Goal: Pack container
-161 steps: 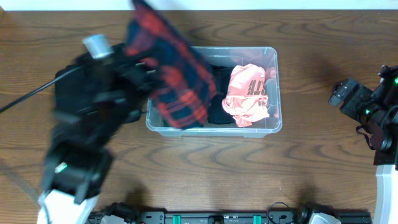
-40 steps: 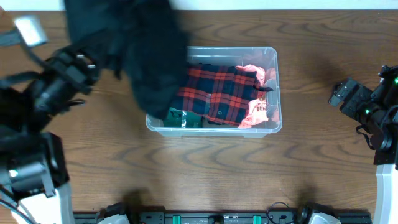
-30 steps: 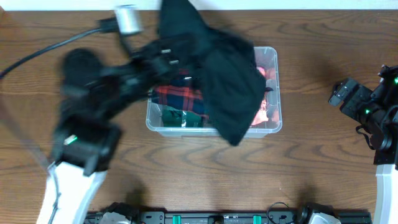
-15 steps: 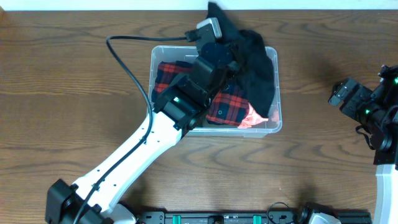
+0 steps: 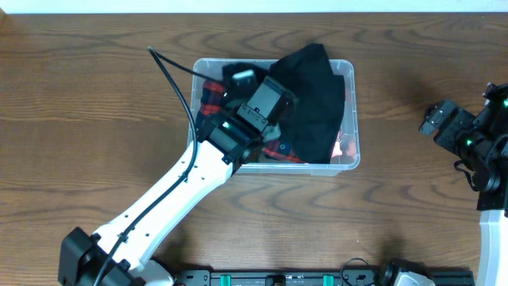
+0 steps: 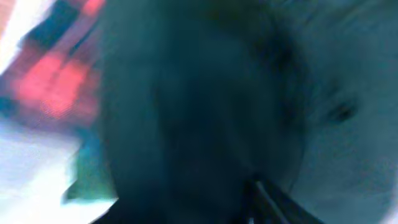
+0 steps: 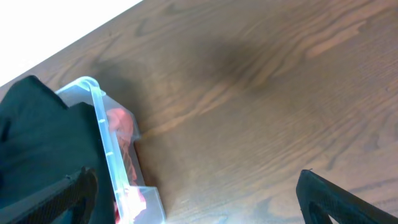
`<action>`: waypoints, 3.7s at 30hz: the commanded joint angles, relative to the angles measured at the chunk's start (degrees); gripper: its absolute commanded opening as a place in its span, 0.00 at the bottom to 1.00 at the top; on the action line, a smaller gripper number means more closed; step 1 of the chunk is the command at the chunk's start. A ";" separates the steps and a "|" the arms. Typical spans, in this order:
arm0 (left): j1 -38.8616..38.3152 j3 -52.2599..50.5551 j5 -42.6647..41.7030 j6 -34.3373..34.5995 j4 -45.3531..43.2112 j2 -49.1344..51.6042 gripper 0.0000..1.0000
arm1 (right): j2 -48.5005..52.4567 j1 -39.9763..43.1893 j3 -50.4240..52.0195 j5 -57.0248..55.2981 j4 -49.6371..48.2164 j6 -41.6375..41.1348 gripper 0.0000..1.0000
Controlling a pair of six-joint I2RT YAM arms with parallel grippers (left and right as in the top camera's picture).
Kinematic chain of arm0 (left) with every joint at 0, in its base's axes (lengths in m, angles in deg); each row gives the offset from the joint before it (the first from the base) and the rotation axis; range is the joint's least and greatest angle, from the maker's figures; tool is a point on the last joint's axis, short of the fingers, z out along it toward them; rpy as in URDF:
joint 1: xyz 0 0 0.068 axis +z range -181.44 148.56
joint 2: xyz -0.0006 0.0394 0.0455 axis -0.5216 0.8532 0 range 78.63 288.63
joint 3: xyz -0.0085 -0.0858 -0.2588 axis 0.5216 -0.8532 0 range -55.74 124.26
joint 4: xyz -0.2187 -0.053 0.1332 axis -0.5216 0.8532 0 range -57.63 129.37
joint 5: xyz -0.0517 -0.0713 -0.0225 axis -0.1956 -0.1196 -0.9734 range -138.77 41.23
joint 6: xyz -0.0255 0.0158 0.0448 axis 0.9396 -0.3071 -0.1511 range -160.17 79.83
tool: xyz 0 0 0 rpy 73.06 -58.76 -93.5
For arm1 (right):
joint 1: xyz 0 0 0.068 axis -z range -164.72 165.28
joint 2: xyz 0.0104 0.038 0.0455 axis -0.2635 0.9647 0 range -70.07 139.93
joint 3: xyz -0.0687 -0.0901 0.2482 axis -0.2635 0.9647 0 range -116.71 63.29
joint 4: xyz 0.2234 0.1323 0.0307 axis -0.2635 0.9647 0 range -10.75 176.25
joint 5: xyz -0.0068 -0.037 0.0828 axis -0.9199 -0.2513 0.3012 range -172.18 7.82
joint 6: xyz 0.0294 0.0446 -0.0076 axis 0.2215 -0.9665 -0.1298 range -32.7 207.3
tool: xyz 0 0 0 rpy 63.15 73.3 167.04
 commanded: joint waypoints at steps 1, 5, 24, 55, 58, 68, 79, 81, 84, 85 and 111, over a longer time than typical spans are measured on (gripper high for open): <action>-0.07 1.22 0.96 -2.32 7.58 -4.50 0.53 | -0.13 0.24 -0.37 -0.42 -0.04 1.05 0.99; -0.07 1.29 0.81 -9.49 9.86 -10.21 0.72 | -0.15 0.24 -0.37 -0.42 -0.04 1.05 0.99; 10.40 1.27 -9.68 -41.90 -13.35 13.84 0.76 | -0.15 0.24 -0.37 -0.42 -0.04 1.05 0.99; 16.22 12.79 8.81 -32.96 22.58 -26.21 0.92 | -0.15 0.24 -0.37 -0.42 -0.04 1.05 0.99; 17.66 9.29 9.05 -28.89 26.58 -32.37 0.98 | -0.13 0.24 -0.37 -0.42 -0.04 1.05 0.99; 18.10 3.34 8.24 -26.47 30.62 -42.80 0.98 | -0.15 0.24 -0.37 -0.42 -0.04 1.05 0.99; 18.03 2.67 9.49 -27.74 34.69 -43.41 0.98 | -0.15 0.24 -0.37 -0.42 -0.04 1.05 0.99; 19.96 1.05 9.51 -27.69 31.39 -44.61 0.98 | -0.15 0.24 -0.37 -0.42 -0.04 1.05 0.99; 25.29 -4.33 8.59 -27.52 24.04 -48.04 0.98 | -0.13 0.24 -0.37 -0.42 -0.04 1.05 0.99; 27.36 -6.82 7.43 -27.52 20.90 -49.66 0.98 | -0.13 0.24 -0.37 -0.42 -0.04 1.05 0.99; 42.12 -59.36 0.09 -27.06 -12.44 -88.94 0.98 | -0.15 0.24 -0.37 -0.39 -0.04 1.05 0.99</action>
